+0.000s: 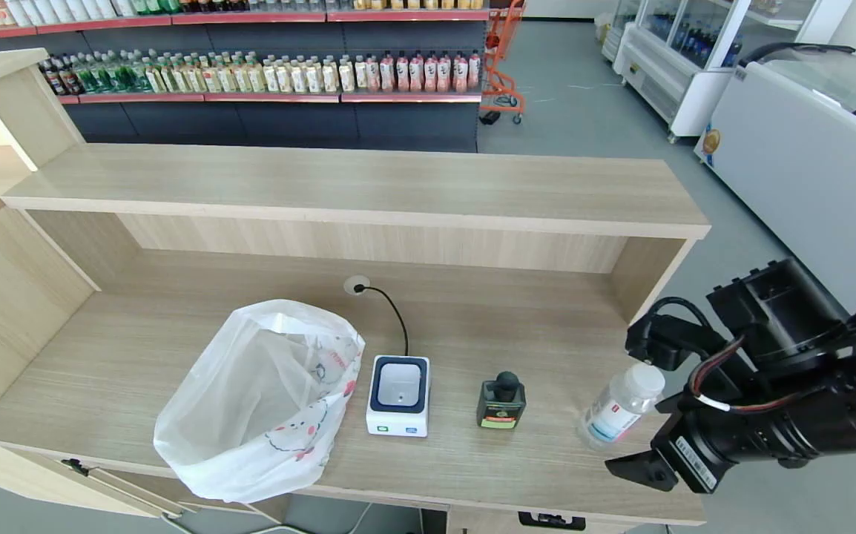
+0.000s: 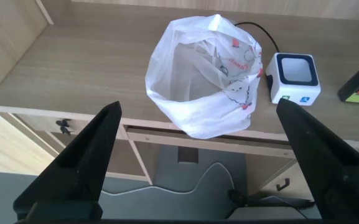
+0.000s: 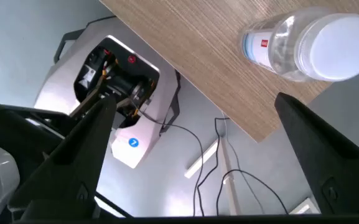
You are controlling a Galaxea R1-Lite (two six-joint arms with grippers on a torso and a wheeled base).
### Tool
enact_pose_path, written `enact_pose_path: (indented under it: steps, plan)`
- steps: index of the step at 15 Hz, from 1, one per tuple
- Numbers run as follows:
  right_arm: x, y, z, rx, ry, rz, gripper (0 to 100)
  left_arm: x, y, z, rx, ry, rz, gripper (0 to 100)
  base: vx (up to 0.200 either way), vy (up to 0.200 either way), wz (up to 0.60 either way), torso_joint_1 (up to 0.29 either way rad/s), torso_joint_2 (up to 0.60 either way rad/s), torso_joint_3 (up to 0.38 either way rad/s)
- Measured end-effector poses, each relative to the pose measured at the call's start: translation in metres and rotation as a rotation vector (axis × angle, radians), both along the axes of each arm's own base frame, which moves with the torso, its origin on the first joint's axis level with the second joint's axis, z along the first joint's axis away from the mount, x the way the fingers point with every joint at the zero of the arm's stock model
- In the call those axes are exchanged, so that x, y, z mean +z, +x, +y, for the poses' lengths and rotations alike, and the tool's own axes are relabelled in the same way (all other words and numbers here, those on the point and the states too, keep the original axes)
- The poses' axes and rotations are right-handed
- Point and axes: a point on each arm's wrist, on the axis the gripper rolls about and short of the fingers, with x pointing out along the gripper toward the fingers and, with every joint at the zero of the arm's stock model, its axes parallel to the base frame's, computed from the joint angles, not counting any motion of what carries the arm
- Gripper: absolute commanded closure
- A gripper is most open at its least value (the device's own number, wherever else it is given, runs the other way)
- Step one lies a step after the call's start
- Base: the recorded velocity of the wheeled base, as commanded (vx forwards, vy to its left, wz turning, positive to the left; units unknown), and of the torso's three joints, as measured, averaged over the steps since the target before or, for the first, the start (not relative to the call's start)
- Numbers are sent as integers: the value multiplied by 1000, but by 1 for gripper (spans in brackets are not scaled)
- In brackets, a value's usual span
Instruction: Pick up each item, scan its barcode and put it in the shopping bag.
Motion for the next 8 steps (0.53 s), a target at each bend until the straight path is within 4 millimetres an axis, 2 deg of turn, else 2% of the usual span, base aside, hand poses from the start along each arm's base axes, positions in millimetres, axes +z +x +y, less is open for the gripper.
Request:
enact_pose_path:
  steps: [8]
  plan:
    - [-42,42,31,66,-31,-39,0,0,0,0,0,0,0,0,0,0,0,0,0,0]
